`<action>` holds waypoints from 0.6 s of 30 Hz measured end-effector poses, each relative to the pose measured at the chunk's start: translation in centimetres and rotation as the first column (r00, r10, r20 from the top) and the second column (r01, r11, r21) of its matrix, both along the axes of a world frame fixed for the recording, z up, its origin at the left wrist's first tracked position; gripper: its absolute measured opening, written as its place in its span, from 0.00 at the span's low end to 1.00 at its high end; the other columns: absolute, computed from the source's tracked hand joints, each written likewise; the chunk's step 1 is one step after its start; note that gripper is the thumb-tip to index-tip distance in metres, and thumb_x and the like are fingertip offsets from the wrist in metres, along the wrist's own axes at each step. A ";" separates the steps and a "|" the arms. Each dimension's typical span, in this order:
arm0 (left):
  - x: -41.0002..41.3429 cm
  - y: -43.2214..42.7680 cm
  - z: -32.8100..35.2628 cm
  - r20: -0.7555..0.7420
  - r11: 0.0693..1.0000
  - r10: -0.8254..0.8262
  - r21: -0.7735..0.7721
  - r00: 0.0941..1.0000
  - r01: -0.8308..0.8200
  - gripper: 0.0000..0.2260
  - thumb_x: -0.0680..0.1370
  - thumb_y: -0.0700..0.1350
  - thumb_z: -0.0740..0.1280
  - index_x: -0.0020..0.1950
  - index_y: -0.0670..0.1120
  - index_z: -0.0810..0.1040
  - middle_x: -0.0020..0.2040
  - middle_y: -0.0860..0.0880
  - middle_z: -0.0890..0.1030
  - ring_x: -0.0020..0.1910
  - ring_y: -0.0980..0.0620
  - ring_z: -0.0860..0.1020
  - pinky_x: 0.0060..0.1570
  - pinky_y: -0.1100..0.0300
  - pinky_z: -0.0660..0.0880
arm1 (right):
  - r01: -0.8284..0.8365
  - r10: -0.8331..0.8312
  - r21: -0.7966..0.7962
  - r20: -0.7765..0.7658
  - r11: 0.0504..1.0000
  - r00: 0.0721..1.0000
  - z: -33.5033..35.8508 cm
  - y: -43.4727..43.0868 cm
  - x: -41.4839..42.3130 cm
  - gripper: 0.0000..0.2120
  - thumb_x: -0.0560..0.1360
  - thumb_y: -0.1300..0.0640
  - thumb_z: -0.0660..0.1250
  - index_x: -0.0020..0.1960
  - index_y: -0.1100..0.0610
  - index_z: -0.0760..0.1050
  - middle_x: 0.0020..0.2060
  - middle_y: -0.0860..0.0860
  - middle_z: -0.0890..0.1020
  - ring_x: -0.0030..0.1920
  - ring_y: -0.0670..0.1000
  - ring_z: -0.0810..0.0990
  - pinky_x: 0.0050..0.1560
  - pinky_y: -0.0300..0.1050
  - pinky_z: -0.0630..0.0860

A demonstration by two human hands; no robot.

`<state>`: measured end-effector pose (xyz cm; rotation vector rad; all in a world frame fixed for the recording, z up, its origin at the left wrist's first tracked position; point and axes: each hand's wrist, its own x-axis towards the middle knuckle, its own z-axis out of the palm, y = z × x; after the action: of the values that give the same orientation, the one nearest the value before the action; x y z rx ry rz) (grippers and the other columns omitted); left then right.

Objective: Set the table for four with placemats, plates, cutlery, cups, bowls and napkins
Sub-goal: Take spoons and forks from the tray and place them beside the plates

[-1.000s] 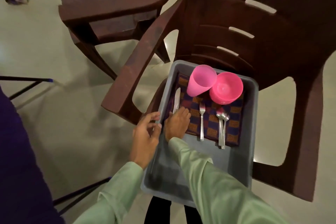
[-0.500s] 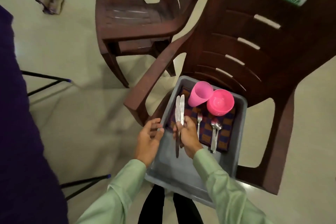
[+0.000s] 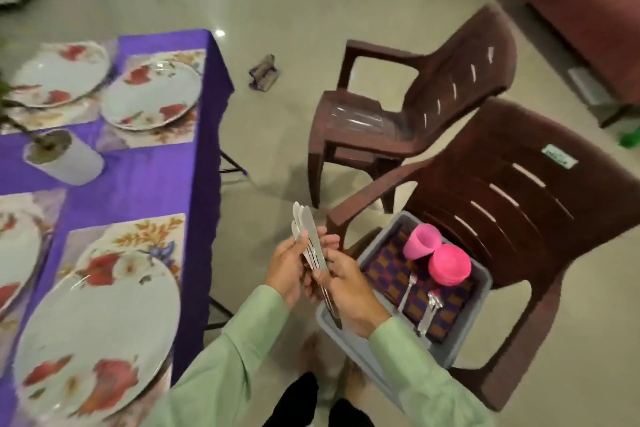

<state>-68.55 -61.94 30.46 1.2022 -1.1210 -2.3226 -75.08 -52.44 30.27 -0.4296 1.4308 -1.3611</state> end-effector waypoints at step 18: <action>17.2 -9.6 5.6 -0.211 0.811 0.579 0.046 0.788 -0.583 0.16 0.83 0.43 0.60 0.66 0.34 0.73 0.59 0.37 0.82 0.57 0.41 0.82 0.45 0.51 0.81 | -0.325 0.325 -0.011 -0.016 0.946 0.946 6.0 -13.5 13.3 0.05 0.82 0.66 0.58 0.53 0.68 0.71 0.39 0.64 0.82 0.37 0.60 0.79 0.35 0.51 0.80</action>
<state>-51.34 -71.54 36.01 1.0603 -0.5792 -1.8901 -61.79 -65.92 36.22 -0.6551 1.2956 -1.1022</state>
